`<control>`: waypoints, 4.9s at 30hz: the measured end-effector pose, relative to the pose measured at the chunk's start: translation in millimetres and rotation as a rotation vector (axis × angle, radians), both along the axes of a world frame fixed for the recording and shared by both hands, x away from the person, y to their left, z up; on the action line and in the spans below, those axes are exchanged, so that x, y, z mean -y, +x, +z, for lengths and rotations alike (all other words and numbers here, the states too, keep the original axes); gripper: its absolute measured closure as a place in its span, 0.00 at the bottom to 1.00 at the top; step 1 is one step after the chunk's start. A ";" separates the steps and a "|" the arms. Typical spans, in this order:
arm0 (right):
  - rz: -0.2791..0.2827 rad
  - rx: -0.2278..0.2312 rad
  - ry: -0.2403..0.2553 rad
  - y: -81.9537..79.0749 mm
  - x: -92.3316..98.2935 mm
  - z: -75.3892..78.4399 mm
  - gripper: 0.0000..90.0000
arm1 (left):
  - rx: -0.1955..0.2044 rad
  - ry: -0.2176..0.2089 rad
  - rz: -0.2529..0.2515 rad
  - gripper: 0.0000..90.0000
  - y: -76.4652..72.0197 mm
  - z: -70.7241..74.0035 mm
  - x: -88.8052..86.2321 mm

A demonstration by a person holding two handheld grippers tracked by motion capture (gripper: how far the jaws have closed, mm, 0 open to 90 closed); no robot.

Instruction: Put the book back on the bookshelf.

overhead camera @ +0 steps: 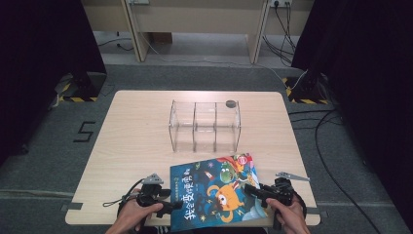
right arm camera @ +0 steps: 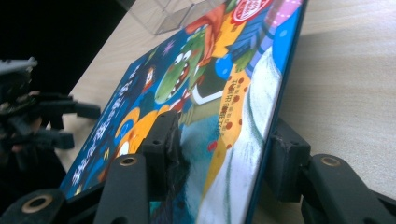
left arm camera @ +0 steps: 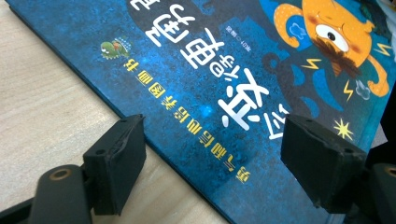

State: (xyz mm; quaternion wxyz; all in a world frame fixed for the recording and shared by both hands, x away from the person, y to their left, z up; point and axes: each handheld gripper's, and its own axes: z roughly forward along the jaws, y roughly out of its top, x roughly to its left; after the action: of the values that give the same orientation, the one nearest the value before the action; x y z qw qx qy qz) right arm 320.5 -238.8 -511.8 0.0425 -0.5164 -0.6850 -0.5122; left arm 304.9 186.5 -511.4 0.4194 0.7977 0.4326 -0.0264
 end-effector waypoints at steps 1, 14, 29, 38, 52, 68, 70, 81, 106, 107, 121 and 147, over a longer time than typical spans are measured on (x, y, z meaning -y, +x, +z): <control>0.000 0.000 0.000 0.0 0.0 0.0 0.58 | 0.000 0.000 0.000 0.24 0.0 0.0 0.0; 0.064 0.176 -0.048 -4.3 -1.1 13.5 0.57 | 0.076 0.037 0.007 0.22 -1.8 -2.6 0.1; 0.084 0.307 -0.073 -8.0 -5.4 24.2 0.57 | 0.064 0.022 0.041 0.22 2.0 -2.8 -3.0; 0.091 0.343 -0.076 -8.7 -4.9 26.3 0.57 | 0.013 -0.041 0.027 0.25 15.1 -2.9 -5.7; 0.068 0.291 -0.063 -5.7 0.3 19.8 0.57 | 0.034 -0.024 0.017 0.29 19.3 -0.1 -2.9; 0.034 0.161 -0.054 0.7 7.1 3.5 0.56 | 0.195 -0.103 0.093 0.54 16.1 14.0 -8.5; 0.034 0.148 -0.055 0.9 5.9 0.9 0.56 | 0.227 -0.140 0.117 0.59 16.9 18.7 -11.4; 0.046 0.141 -0.069 1.2 6.2 -0.2 0.53 | 0.116 -0.239 0.121 0.65 23.1 11.6 -17.1; 0.040 0.100 -0.017 1.5 2.2 -0.4 0.51 | 0.038 -0.336 0.025 0.66 19.4 18.7 -5.1; 0.040 0.100 -0.017 1.5 2.2 -0.4 0.51 | 0.038 -0.336 0.025 0.66 19.4 18.7 -5.1; -0.003 0.049 -0.144 1.7 -2.2 -3.6 0.40 | 0.019 -0.382 0.070 0.65 10.0 31.5 -1.6; 0.054 0.327 -0.306 -44.6 -22.0 24.6 0.31 | 0.038 -0.350 0.123 0.65 2.9 42.0 0.6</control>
State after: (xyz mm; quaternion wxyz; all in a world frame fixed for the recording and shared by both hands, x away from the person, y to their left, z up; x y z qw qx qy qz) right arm 275.9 -216.8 -487.2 -0.1344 -0.4083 -0.7660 -0.4780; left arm 307.8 185.9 -469.4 0.5608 0.6848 0.4613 -0.0606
